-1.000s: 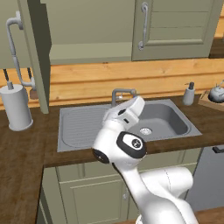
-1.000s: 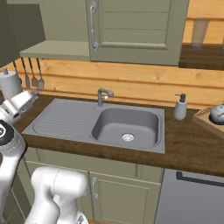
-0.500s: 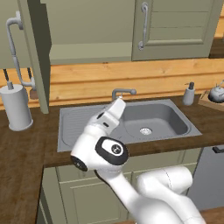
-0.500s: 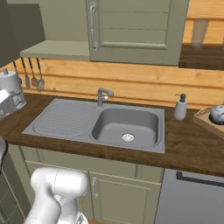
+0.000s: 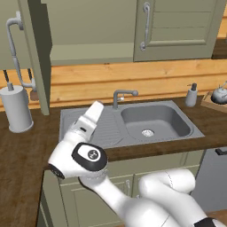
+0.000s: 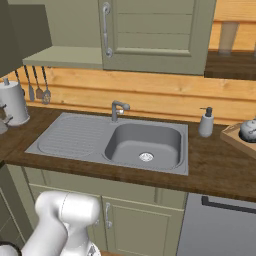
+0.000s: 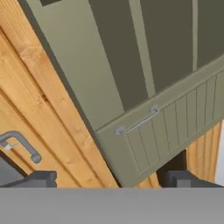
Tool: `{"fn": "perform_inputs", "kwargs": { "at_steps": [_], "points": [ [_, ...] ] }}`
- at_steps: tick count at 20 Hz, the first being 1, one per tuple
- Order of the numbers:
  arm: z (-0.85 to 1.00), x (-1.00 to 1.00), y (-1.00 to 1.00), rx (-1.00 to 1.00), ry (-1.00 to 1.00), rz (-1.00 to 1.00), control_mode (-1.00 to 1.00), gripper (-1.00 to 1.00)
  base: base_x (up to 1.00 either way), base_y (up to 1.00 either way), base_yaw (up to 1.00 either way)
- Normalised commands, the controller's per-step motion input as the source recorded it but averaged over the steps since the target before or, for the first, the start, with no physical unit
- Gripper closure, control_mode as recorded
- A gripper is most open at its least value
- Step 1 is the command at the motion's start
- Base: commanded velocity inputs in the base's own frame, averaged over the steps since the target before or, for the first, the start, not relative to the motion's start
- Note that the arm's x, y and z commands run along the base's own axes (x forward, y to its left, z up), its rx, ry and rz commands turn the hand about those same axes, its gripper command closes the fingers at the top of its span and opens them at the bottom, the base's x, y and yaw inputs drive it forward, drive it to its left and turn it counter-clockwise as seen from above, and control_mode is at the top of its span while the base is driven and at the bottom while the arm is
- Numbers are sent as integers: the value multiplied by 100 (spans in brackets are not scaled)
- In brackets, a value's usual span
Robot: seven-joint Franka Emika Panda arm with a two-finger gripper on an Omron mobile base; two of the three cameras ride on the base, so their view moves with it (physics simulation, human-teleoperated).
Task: Pick the kettle from the counter and place it on the tray. Then pick the mug from the cabinet and place it on the tray. Then close the cabinet doors.
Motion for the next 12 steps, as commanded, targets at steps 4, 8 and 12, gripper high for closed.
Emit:
{"fn": "perform_inputs", "kwargs": {
  "at_steps": [4, 8, 12],
  "points": [
    [0, 0, 40, -15, 12, -6, -100, -100, 0, 0, 0],
    [-17, 1, 39, -15, 7, -1, -100, -100, 0, 0, 0],
    [-16, 1, 33, -10, 2, 0, -100, -100, 0, 0, 0]
  ]
}}
